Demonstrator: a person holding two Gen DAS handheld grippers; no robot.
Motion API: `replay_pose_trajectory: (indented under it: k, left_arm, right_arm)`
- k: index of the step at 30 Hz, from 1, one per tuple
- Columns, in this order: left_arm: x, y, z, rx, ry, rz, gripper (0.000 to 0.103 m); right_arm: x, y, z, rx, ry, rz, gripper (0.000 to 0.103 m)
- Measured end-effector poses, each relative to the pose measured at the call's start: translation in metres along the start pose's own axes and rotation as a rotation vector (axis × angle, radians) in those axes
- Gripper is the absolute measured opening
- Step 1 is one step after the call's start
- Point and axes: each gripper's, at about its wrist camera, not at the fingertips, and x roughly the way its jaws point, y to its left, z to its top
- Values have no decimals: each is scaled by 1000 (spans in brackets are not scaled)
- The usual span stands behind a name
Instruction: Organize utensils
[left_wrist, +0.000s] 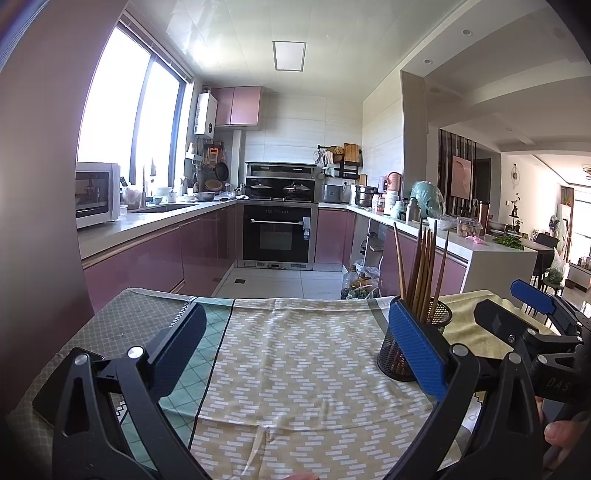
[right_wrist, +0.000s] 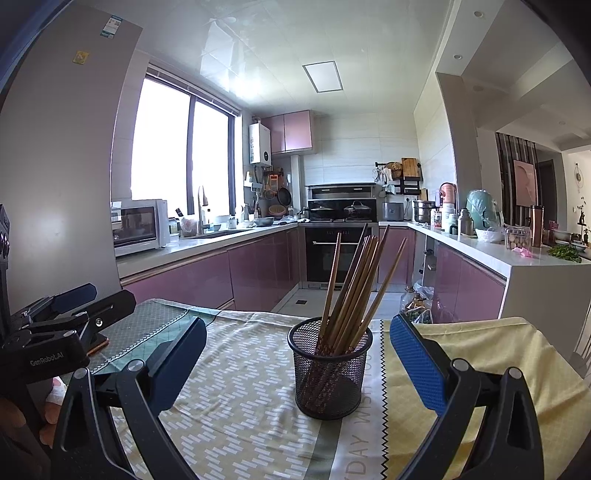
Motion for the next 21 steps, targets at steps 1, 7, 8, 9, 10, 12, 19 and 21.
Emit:
replay_pose_trajectory:
  k: [1, 7, 8, 9, 10, 12, 19, 21]
  left_arm:
    - [0, 0, 0, -1, -1, 1, 97]
    - [1, 1, -1, 0, 0, 2, 97]
    - [1, 1, -1, -1, 0, 2, 97]
    - [1, 1, -1, -1, 0, 2, 97]
    - [1, 1, -1, -2, 1, 2, 97]
    - [1, 1, -1, -1, -1, 3, 97]
    - [1, 2, -1, -2, -1, 5, 97]
    - [1, 2, 0, 0, -1, 7, 97]
  right_arm:
    - [1, 0, 0, 1, 0, 0, 96]
    - [1, -1, -1, 3, 2, -2, 96]
    - [1, -1, -1, 3, 6, -1, 96]
    - [2, -1, -1, 2, 7, -2, 96]
    - [2, 0, -1, 2, 7, -3, 96]
    - [2, 0, 0, 2, 7, -1, 96]
    - [2, 0, -1, 5, 6, 2, 96]
    - [2, 0, -1, 3, 7, 0, 96]
